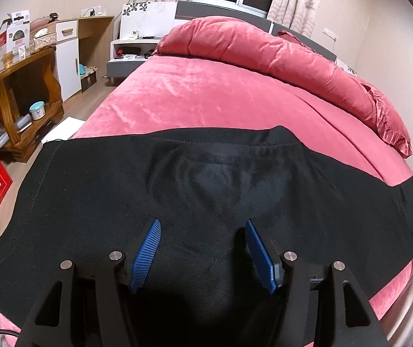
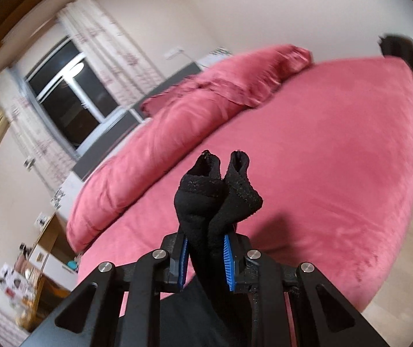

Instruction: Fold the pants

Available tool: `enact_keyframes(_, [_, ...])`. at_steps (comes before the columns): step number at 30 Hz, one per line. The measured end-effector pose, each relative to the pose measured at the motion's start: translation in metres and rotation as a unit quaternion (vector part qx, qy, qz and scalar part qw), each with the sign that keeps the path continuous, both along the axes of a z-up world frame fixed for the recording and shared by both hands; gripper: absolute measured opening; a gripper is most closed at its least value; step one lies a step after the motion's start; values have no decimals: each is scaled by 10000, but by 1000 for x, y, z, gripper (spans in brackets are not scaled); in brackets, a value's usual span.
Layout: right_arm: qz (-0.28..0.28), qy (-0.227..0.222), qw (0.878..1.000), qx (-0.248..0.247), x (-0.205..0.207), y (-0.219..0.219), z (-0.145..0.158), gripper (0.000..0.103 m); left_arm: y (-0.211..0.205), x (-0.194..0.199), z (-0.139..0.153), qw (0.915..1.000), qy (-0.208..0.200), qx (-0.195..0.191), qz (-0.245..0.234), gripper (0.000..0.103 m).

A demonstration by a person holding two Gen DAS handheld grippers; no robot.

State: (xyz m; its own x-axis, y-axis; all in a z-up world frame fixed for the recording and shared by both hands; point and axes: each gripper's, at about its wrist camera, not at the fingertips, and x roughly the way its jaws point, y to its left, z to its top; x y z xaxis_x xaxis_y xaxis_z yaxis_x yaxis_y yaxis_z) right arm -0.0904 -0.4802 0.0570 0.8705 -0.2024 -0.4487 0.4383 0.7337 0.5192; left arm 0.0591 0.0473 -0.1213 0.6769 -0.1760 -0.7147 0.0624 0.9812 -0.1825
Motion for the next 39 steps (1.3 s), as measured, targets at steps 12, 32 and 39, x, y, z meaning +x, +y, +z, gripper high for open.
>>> enact_keyframes(12, [1605,-42,9758,-1486,31,151,29,21,0,2,-2,9999,-4,-110,-31,62])
enact_keyframes(32, [3915,1552,8549,-3029,77,321,-119,25,4,1,-1,9988,-2,-472,-126,62])
enact_keyframes(39, [4610,2046,8280,-2448,74,329,-151,62,1,0,1,9962,85,-820,-285,62])
